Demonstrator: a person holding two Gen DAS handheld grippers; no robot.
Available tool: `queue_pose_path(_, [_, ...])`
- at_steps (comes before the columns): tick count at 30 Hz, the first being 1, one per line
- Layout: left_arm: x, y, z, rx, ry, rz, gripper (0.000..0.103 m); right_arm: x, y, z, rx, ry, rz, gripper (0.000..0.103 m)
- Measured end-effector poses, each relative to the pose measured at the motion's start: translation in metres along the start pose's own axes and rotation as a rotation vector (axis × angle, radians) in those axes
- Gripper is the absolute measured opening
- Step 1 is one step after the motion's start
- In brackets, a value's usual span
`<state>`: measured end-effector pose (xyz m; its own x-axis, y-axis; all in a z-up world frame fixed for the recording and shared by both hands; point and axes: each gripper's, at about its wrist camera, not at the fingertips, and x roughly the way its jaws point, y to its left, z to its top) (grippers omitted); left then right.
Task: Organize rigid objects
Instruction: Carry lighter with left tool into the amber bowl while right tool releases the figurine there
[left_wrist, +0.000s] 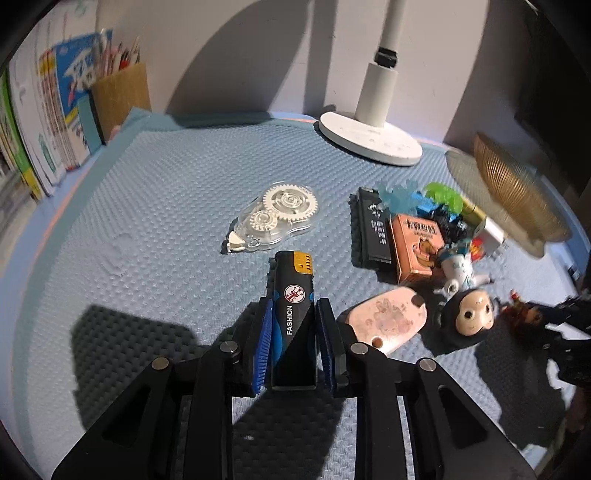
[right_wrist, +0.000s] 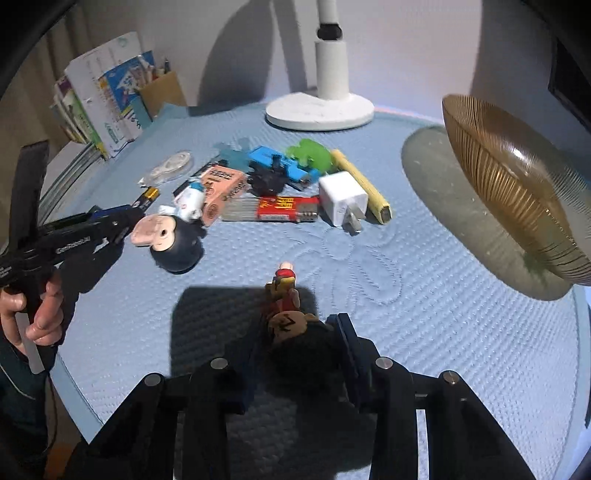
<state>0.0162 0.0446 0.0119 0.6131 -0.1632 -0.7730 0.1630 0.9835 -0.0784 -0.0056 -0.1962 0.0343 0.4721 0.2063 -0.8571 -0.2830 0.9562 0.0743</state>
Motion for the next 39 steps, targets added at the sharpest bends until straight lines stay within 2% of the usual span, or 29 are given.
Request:
queue_pose_path(3, [-0.01, -0.008, -0.005, 0.026, -0.017, -0.036, 0.02, -0.011, -0.001, -0.005, 0.006, -0.03, -0.037, 0.036])
queue_pose_path(7, [-0.03, -0.015, 0.0, 0.023, -0.05, -0.067, 0.02, -0.049, -0.031, -0.006, 0.113, -0.119, -0.039, 0.036])
queue_pose_path(11, [-0.061, -0.039, 0.024, 0.045, -0.134, -0.121, 0.02, -0.101, -0.068, 0.0, 0.211, -0.243, -0.104, 0.036])
queue_pose_path(15, [-0.081, -0.092, 0.062, 0.121, -0.193, -0.2, 0.02, -0.137, -0.114, 0.015, 0.336, -0.313, -0.214, 0.036])
queue_pose_path(18, [-0.074, -0.146, 0.097, 0.163, -0.18, -0.278, 0.02, -0.146, -0.148, 0.028, 0.453, -0.293, -0.276, 0.036])
queue_pose_path(20, [-0.062, -0.175, 0.109, 0.181, -0.152, -0.312, 0.02, -0.14, -0.164, 0.035, 0.481, -0.248, -0.279, 0.036])
queue_pose_path(23, [-0.03, -0.22, 0.123, 0.201, -0.065, -0.378, 0.02, -0.118, -0.173, 0.044, 0.48, -0.178, -0.302, 0.036])
queue_pose_path(27, [0.011, -0.267, 0.127, 0.234, 0.012, -0.386, 0.02, -0.096, -0.191, 0.044, 0.484, -0.088, -0.346, 0.036])
queue_pose_path(31, [0.037, -0.294, 0.13, 0.262, 0.069, -0.382, 0.02, -0.077, -0.21, 0.042, 0.492, -0.016, -0.436, 0.036])
queue_pose_path(36, [0.055, -0.307, 0.122, 0.282, 0.113, -0.374, 0.02, -0.072, -0.219, 0.041, 0.494, 0.002, -0.448, 0.036])
queue_pose_path(37, [0.053, -0.306, 0.121, 0.285, 0.102, -0.366, 0.026, -0.074, -0.219, 0.042, 0.491, -0.007, -0.455, 0.036])
queue_pose_path(39, [0.043, -0.3, 0.123, 0.282, 0.07, -0.367, 0.044, -0.083, -0.218, 0.042, 0.498, -0.043, -0.463, 0.046])
